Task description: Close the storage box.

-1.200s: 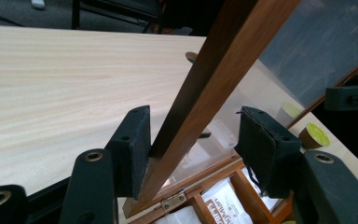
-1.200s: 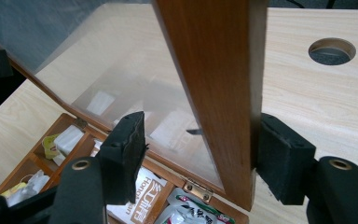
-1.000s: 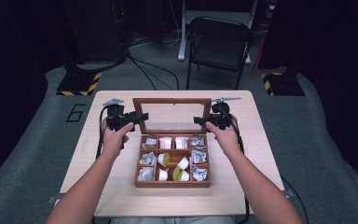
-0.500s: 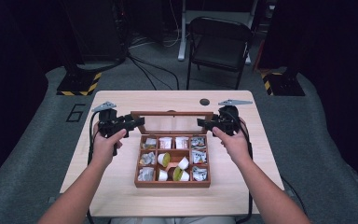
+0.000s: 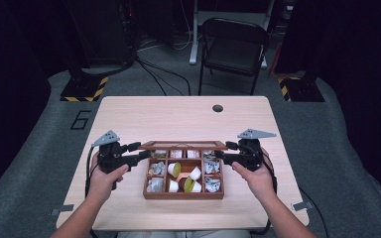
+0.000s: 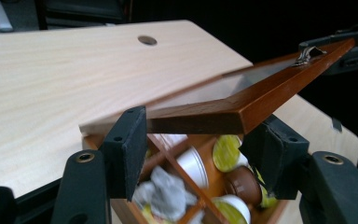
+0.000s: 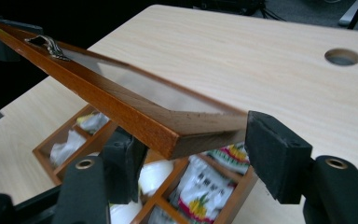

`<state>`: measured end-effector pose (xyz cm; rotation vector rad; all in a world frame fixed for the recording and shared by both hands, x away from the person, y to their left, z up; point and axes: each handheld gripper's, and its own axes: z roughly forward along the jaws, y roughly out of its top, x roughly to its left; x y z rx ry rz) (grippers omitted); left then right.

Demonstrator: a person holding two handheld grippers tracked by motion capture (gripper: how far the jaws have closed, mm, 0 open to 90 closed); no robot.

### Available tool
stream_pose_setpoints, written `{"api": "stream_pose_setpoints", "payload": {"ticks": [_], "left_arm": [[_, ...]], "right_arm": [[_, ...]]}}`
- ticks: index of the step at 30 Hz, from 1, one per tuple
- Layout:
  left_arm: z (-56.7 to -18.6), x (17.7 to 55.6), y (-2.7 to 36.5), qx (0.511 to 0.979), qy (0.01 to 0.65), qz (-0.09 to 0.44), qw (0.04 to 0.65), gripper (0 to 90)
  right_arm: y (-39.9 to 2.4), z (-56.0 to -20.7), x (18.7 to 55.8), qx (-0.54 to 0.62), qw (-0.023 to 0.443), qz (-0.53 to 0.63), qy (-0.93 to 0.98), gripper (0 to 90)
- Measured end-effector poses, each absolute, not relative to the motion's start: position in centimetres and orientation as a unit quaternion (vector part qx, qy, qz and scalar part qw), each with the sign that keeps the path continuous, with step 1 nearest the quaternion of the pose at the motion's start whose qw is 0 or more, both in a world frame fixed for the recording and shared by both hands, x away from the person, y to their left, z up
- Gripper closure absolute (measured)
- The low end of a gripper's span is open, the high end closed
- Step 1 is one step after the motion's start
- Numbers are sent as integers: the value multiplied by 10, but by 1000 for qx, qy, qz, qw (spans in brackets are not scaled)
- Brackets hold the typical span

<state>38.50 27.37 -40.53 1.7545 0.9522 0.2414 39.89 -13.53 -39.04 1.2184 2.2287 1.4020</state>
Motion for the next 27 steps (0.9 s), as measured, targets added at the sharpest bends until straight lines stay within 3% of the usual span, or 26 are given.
{"api": "stream_pose_setpoints", "payload": {"ticks": [10, 27], "left_arm": [[-432, 355, 273, 743, 399, 109, 526, 422], [-470, 332, 269, 773, 403, 93, 482, 424]], "right_arm": [[-138, -419, 363, 395, 149, 466, 778, 441], [-148, -459, 339, 399, 113, 453, 789, 393]]}}
